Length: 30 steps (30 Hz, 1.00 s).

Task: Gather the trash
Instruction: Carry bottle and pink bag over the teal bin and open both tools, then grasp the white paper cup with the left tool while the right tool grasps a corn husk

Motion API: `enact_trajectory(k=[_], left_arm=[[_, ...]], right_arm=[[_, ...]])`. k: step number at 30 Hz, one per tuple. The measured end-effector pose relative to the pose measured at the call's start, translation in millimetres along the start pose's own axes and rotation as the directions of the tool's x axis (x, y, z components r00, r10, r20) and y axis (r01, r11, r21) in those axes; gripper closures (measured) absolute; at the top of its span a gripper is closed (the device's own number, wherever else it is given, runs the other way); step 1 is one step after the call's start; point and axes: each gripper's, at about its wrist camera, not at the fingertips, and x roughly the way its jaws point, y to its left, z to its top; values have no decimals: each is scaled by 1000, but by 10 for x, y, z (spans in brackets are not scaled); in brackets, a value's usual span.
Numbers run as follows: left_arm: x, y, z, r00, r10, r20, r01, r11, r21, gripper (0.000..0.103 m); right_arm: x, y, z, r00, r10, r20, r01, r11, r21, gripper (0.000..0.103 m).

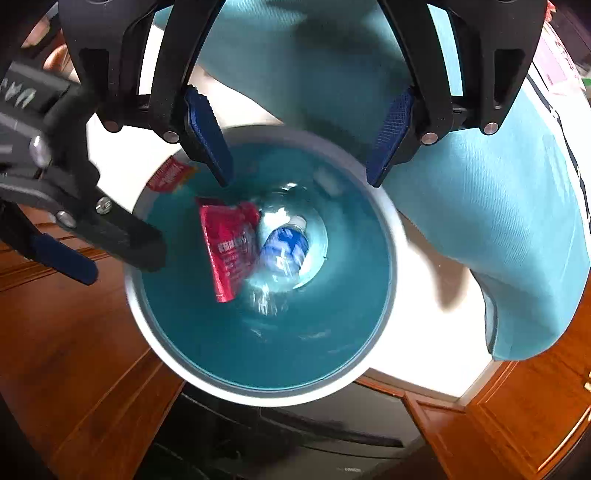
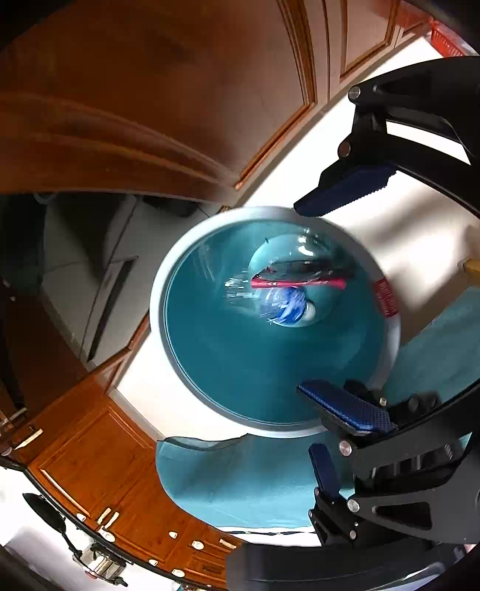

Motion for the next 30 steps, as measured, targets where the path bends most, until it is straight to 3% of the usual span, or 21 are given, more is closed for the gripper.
enact_trajectory(k=[4,12,24,30], left_arm=[[-122,29,-68,1000,4,17,-4,1000,-12,28],[-482,105,-388,998,-11,66,14,999,-48,27],[-1302,439,-1321,980,-30,197,54,991,-120,27],[-1602,944,-1905,967,32,251,17,982,-191,27]], right_arm=[[-229,-8,-70,996,-69,51,71,997,-26,17],[-580,-5,-254,993,-92,70,93,996,-11,15],[-1122,754,-776,995,5,96,11,987,-162,14],[-1254,1239,-1074,995,52,83,-29,966,-257,14]])
